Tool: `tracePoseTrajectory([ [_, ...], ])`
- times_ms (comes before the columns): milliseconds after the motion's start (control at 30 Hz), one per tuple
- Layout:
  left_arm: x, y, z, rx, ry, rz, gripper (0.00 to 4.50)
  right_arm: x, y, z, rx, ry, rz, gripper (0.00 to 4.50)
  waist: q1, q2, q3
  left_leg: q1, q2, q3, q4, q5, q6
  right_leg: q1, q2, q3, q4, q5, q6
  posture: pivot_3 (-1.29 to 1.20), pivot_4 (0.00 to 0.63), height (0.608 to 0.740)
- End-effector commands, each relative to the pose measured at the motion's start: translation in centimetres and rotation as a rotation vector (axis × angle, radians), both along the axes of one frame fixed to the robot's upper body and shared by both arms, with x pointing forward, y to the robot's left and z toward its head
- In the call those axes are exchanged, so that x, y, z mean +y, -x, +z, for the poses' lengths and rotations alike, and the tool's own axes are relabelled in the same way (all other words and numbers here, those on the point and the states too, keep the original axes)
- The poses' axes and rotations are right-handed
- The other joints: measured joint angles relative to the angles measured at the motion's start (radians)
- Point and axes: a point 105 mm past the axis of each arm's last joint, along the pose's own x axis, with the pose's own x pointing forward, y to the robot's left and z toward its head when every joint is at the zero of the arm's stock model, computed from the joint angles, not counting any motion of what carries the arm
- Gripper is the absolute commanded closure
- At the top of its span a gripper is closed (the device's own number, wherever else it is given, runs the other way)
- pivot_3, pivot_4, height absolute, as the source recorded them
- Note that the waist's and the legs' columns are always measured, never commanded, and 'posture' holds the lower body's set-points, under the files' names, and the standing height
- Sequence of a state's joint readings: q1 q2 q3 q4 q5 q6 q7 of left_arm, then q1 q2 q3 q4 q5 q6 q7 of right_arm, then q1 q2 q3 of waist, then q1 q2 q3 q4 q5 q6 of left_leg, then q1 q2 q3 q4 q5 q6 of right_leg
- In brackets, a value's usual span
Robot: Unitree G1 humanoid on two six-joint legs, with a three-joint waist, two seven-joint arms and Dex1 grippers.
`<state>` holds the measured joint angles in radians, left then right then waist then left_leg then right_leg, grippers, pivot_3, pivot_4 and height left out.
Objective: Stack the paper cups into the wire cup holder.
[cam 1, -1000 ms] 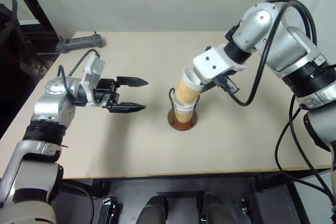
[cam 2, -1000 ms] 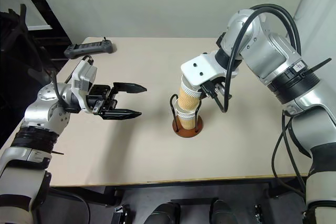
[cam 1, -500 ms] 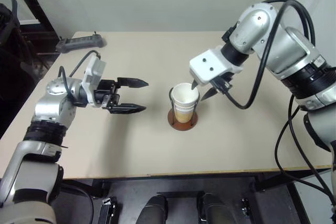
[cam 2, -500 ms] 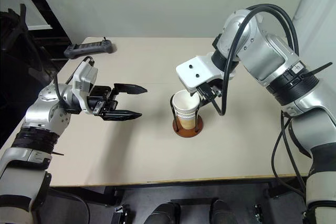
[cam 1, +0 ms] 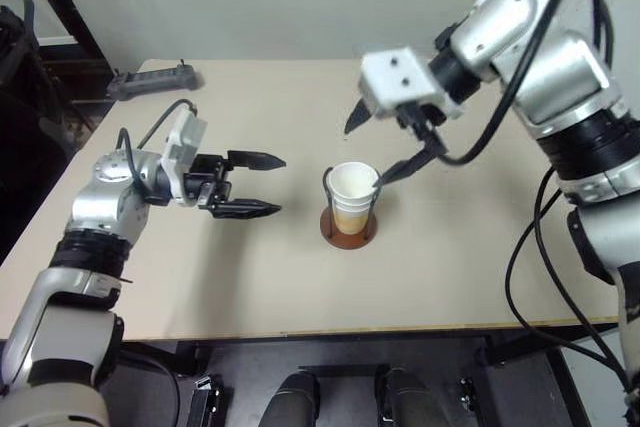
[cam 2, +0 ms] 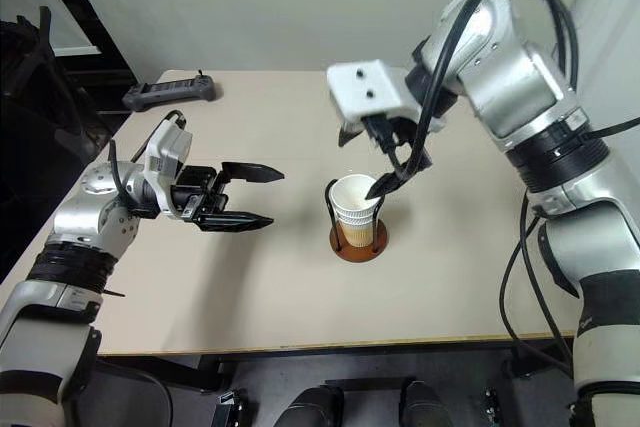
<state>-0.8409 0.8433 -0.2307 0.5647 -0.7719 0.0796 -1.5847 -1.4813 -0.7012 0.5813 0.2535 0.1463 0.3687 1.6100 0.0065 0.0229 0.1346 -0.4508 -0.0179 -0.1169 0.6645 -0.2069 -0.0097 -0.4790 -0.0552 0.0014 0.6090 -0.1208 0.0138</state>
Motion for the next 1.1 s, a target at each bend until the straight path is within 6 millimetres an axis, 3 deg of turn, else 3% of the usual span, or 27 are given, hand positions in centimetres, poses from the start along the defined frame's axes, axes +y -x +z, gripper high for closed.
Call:
tracePoseTrajectory([
  [33,1.0,-0.3,2.1,-0.037,0.025,0.022,0.0,-2.6,0.1,1.6,0.017,-0.123,-0.109,0.01,0.004,-0.002,-0.001,0.0,0.0,0.0,0.0,0.0,0.0,0.0,0.0,0.0,0.0,0.0,0.0,0.0,0.15,0.74],
  [200,2.1,-1.0,3.7,-0.065,0.064,0.089,0.0,-7.3,-1.7,1.5,0.001,-0.272,-0.338,0.01,0.005,-0.002,-0.001,0.001,-0.001,0.0,0.001,0.001,0.0,0.001,0.0,0.0,0.001,0.0,0.0,0.0,0.15,0.74],
  [367,3.3,-1.9,5.7,-0.1,0.133,0.199,0.0,-10.7,-3.4,1.4,-0.039,-0.508,-0.507,0.01,0.004,-0.002,-0.001,0.003,0.001,0.0,0.0,0.002,-0.001,0.002,0.0,0.0,0.002,0.001,0.001,0.0,0.15,0.74],
  [500,4.8,-2.2,6.7,-0.127,0.202,0.307,0.0,-13.3,-4.0,-0.1,0.033,-0.688,-0.632,0.01,0.004,-0.003,-0.001,0.008,0.001,0.0,-0.001,0.001,-0.001,0.007,0.001,0.0,0.001,0.001,0.003,0.0,0.15,0.74],
  [633,5.9,-2.1,7.0,-0.14,0.246,0.39,0.0,-14.7,-4.2,-2.1,0.069,-0.796,-0.715,0.01,0.001,-0.003,-0.001,0.01,0.0,0.001,-0.001,0.001,0.0,0.01,0.001,0.002,0.0,0.001,0.007,0.0,0.15,0.74],
  [900,7.1,-1.6,6.4,-0.13,0.329,0.514,0.0,-15.1,-3.5,-5.8,0.169,-0.841,-0.777,0.01,0.0,-0.003,-0.001,0.012,0.0,0.001,-0.001,0.001,0.0,0.013,0.001,0.002,0.0,0.0,0.009,0.0,0.15,0.74],
  [1100,6.6,-0.7,5.8,-0.121,0.37,0.553,0.0,-16.0,-3.1,-6.3,0.175,-0.885,-0.821,0.01,0.003,-0.003,-0.001,0.014,-0.001,0.0,-0.001,0.001,0.001,0.016,0.001,0.003,-0.001,-0.002,0.012,0.0,0.15,0.74],
])
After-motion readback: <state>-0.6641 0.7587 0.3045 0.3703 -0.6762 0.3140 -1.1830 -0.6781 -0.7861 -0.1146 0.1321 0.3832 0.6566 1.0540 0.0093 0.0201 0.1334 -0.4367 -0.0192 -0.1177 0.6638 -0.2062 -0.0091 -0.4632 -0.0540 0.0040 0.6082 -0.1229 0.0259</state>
